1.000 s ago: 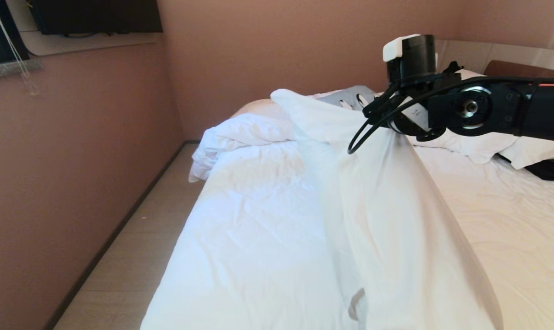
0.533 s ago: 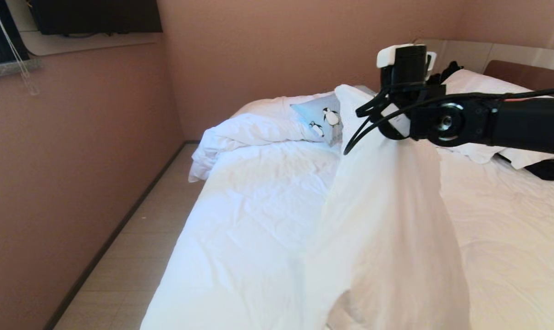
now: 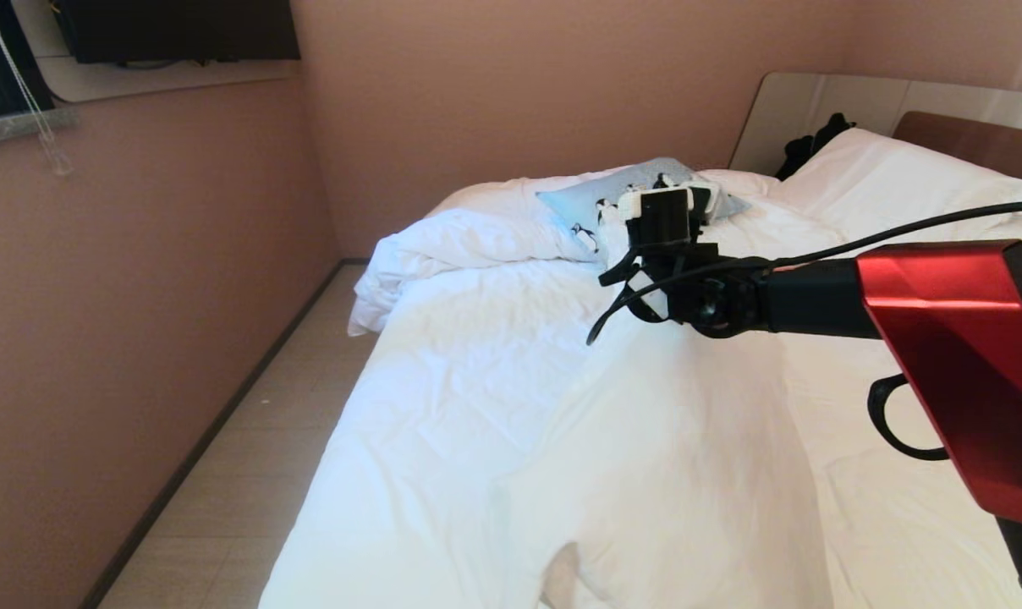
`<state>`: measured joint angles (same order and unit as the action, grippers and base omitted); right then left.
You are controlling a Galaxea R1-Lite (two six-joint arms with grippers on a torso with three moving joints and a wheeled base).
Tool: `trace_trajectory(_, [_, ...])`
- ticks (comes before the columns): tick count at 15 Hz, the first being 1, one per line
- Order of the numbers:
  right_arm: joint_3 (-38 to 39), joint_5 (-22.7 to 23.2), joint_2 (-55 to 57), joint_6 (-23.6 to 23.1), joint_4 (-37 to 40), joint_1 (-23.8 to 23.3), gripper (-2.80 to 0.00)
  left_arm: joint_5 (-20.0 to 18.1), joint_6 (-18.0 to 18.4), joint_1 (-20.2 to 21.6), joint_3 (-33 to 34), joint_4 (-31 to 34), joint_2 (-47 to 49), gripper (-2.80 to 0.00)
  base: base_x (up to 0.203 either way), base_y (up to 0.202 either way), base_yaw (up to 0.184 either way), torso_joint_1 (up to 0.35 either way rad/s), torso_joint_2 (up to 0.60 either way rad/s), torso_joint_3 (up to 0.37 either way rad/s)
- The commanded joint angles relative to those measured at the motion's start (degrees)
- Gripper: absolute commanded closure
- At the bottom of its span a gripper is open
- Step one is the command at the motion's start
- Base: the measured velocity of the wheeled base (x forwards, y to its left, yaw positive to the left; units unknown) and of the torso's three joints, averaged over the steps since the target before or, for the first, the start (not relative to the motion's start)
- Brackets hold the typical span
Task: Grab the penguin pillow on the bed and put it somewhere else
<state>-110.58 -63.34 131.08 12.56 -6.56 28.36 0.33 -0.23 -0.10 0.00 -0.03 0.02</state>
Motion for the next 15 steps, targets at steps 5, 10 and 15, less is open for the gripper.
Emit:
trace_trajectory(5, [3.46,-0.29,-1.56,-0.46,0.60,0.03,-2.80,0.02,-0.04,0.01,0.08,-0.02,-0.02,0.00,0.000,0.000,0.000,0.000,0.00,0.000])
trace_trajectory(10, [7.98,0.42,-12.03,-2.81,1.37,0.03,-2.80,0.02,-0.08,0.01,0.07,-0.02,0.05,0.00,0.000,0.000,0.000,0.000,0.00,0.000])
trace_trajectory(15, [17.01,2.25,-31.50,-6.12,5.88,0.08,-2.80,0.02,-0.03,0.01,0.00,0.02,-0.02,0.00,0.000,0.000,0.000,0.000,0.00,0.000])
